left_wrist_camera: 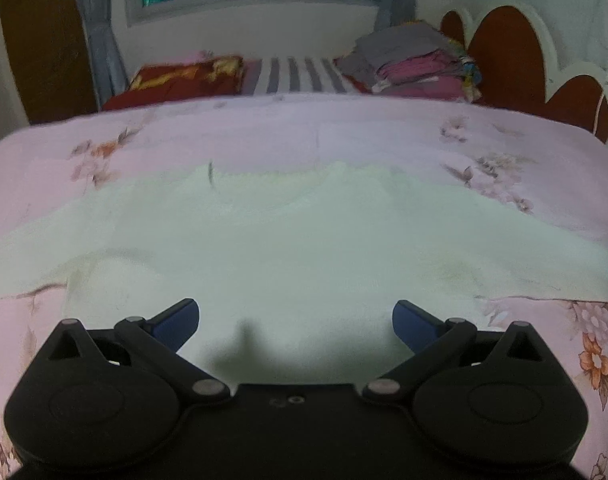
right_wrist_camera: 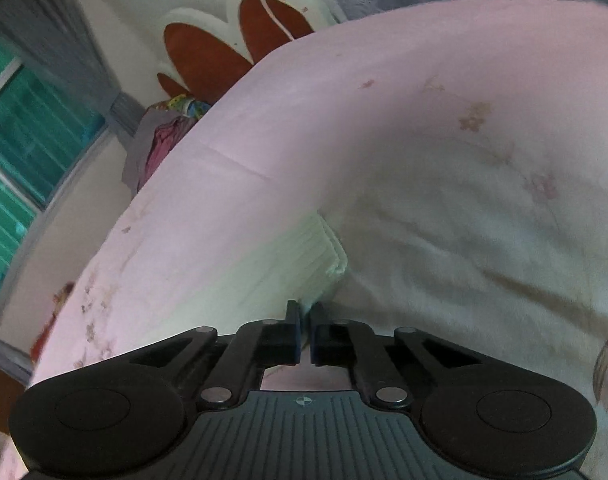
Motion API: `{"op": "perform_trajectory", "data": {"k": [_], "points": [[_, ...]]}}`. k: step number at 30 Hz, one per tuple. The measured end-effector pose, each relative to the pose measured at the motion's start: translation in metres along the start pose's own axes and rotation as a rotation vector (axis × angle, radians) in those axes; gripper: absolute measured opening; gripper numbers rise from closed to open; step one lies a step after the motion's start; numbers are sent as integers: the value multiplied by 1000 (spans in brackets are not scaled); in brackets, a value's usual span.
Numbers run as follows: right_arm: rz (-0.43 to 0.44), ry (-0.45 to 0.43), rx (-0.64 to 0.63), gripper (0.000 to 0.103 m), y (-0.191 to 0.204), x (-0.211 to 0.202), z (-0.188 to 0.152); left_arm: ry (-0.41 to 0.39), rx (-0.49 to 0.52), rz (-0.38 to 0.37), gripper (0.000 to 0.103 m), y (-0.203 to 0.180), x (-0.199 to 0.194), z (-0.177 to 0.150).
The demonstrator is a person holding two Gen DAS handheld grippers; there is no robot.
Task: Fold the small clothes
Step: 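Move the right tool to the sweater's side edge and close on it, then lift the gripped side with the right tool, fold it over the body, release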
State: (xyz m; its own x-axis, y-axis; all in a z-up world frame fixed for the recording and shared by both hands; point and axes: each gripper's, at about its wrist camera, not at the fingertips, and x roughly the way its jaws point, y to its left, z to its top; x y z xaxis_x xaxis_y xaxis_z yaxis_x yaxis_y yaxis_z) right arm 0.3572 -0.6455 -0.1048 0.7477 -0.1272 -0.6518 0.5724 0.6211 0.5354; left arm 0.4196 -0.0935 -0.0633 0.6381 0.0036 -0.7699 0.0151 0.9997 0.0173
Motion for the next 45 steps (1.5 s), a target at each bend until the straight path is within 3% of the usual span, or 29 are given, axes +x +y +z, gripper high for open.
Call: {"op": "perform_trajectory", "data": {"k": [3,13,18,25,31,37,38,39,41,43,44,45], "points": [[-23,-6,-98,3,20,-1,-4,57,31,25,103,7,8,-4],[179,54,-319,3,133,-12,-62,65,-43,-32,102,76,6,-22],[273,106,-458,3,211,-19,-125,30,-54,-60,102,120,8,-19],[371,185,-675,3,315,-28,-246,-33,-136,-121,100,186,0,-15],[423,240,-795,3,371,-21,-331,-44,-191,-99,100,228,-1,-16],[444,267,-852,4,401,-1,-384,-41,-230,-114,100,246,5,-15],[444,249,-870,10,402,-2,-387,-43,-230,-126,100,244,6,-13],[450,247,-887,38,402,0,-387,-47,-230,-141,100,243,7,-11],[472,200,-907,77,399,-13,-385,-55,-237,-183,98,234,12,-5],[452,143,-917,76,389,-24,-377,-60,-235,-240,89,219,21,2],[440,153,-894,62,383,-24,-371,-53,-230,-270,80,209,28,5],[436,174,-857,39,375,-22,-363,-37,-227,-301,75,199,37,9]]}}
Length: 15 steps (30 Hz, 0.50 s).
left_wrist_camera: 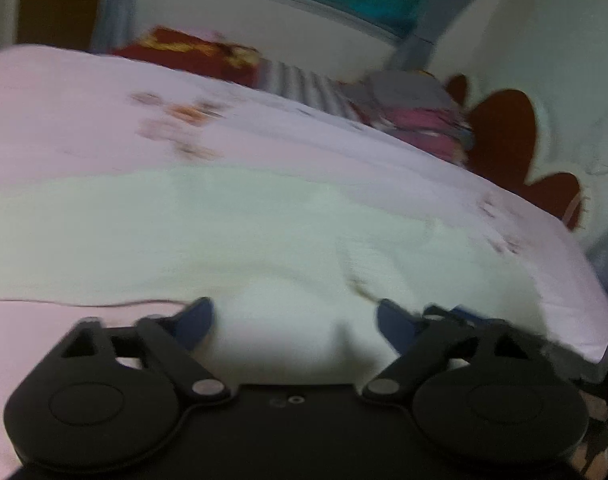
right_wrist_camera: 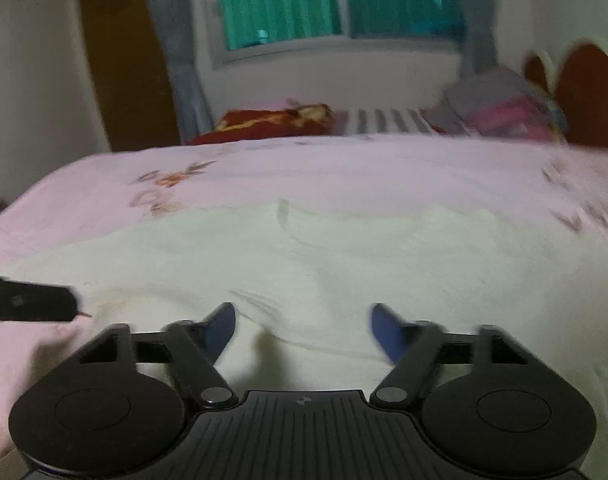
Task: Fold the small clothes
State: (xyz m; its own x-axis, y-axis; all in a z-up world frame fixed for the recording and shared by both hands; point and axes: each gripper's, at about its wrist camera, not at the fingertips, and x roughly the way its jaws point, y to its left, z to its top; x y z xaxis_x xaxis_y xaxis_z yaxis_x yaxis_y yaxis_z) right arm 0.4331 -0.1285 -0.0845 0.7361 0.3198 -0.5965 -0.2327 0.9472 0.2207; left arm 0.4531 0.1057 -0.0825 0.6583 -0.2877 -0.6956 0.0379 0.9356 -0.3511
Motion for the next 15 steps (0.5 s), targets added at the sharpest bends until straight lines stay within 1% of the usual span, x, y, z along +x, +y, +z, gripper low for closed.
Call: {"op": "perform_trajectory", "data": {"k": [2,3,4,6,7,9,10,11,12,13,14,15], "points": [[-23,38,82,27,-25,-3,-3,34,-9,-53,60,-12,23,1],[-36,44,109,22,-36,-7,-4,50,-11,-63,56,-16,33,1],[-47,47,135,22,-48,-9,-7,69,-19,-76,48,-21,45,3],[-65,55,161,22,-66,-17,-10,78,-60,-103,46,-25,63,6],[-75,57,168,22,-73,-20,-11,72,-97,-133,46,-25,70,8],[-93,64,188,22,-87,-26,-13,81,-149,-180,38,-26,82,10],[-106,68,204,21,-93,-26,-14,97,-157,-198,21,-28,91,11],[-115,69,219,21,-99,-27,-15,110,-149,-199,1,-29,97,12],[-122,71,237,21,-109,-35,-17,126,-135,-185,2,-31,103,12],[-133,72,258,21,-113,-33,-17,119,-126,-175,2,-31,103,12],[-139,70,274,21,-123,-45,-19,90,-119,-179,2,-30,96,13],[-141,66,289,21,-127,-47,-18,55,-100,-180,2,-29,87,15]]}}
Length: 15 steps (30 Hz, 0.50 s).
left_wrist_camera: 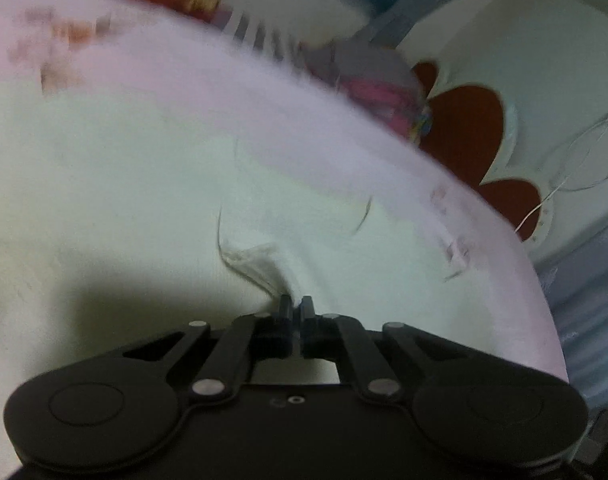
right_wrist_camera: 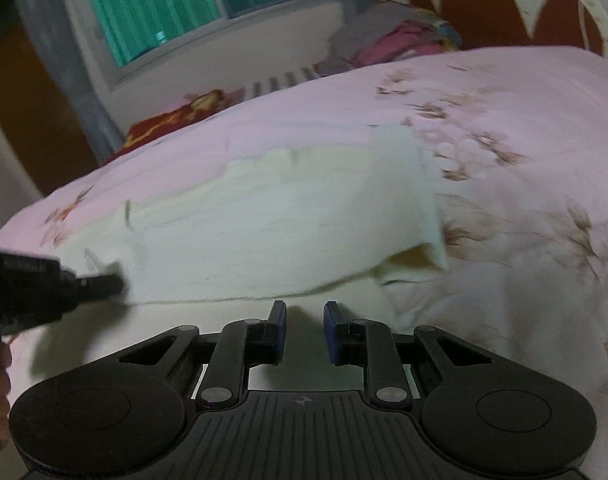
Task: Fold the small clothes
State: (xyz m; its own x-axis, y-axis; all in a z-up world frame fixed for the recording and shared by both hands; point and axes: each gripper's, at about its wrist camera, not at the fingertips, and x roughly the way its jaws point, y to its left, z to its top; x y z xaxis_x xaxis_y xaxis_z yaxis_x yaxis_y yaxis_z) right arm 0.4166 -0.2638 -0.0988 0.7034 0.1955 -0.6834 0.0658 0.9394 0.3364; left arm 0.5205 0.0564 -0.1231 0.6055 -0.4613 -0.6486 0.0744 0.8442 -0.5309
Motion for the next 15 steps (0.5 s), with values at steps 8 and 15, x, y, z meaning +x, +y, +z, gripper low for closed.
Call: {"op": "perform_trajectory", "data": {"k": [8,15], "points": [[-10,-8,10,21,-16,-8,4,-101,30,89,2,33,-65,6],[-10,-8,9,21,-16,-10,1,-154,28,123,2,39,-74,-8]]}}
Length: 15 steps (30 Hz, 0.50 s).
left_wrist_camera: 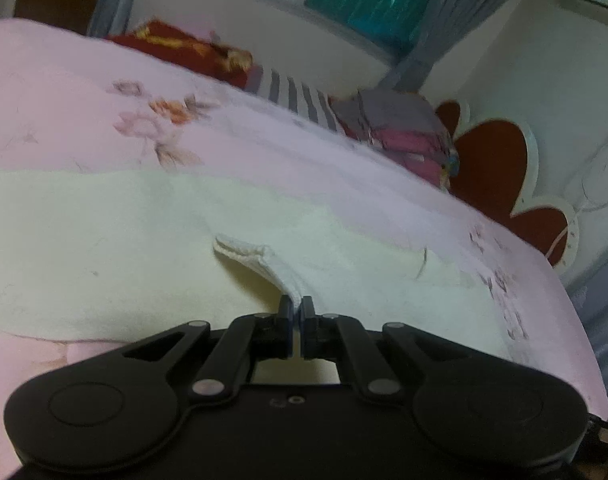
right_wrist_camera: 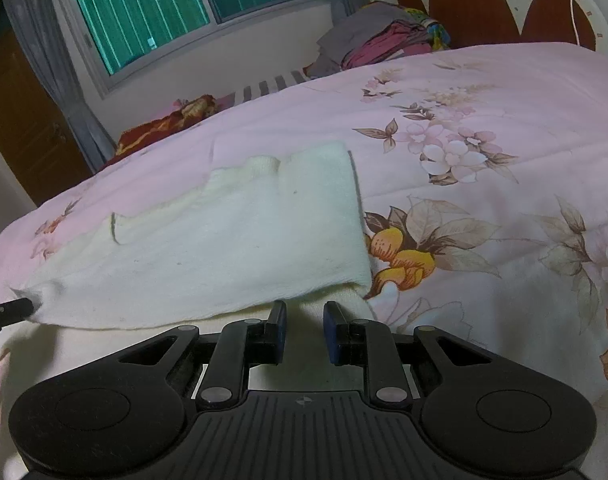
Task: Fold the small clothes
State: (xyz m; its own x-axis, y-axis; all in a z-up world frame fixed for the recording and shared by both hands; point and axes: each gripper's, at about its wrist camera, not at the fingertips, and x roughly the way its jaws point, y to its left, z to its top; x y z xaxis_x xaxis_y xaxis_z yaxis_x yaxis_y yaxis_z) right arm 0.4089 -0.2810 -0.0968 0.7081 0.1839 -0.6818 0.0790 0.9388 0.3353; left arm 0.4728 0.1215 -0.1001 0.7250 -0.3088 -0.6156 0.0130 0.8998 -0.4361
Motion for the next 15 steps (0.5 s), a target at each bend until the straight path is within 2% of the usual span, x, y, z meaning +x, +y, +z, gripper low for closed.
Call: {"op": "perform_trajectory", "data": {"k": [2,6,9,10,11,12,13,15], "points": [[-1,2,-1,21,0,0,0,-17,10,15,2,2,-1,0],[-3,5,-11,21,0,1,1,40,42,45,3,9,13,-7],[-4,-1,-20,21,0,-7,3,72,41,29,5,14,17,-10],[7,-22,-32,21,1,-14,4,60,43,31,18,14,14,-9],[23,-43,-40,21,2,-20,6,49,48,35,38,14,12,-9],[29,-58,-44,21,2,-24,8,31,51,38,48,14,9,-8],[28,-68,-45,21,1,-26,11,5,49,44,63,14,6,-6],[27,-82,-32,21,0,-27,17,1,50,53,62,12,9,-1]]}}
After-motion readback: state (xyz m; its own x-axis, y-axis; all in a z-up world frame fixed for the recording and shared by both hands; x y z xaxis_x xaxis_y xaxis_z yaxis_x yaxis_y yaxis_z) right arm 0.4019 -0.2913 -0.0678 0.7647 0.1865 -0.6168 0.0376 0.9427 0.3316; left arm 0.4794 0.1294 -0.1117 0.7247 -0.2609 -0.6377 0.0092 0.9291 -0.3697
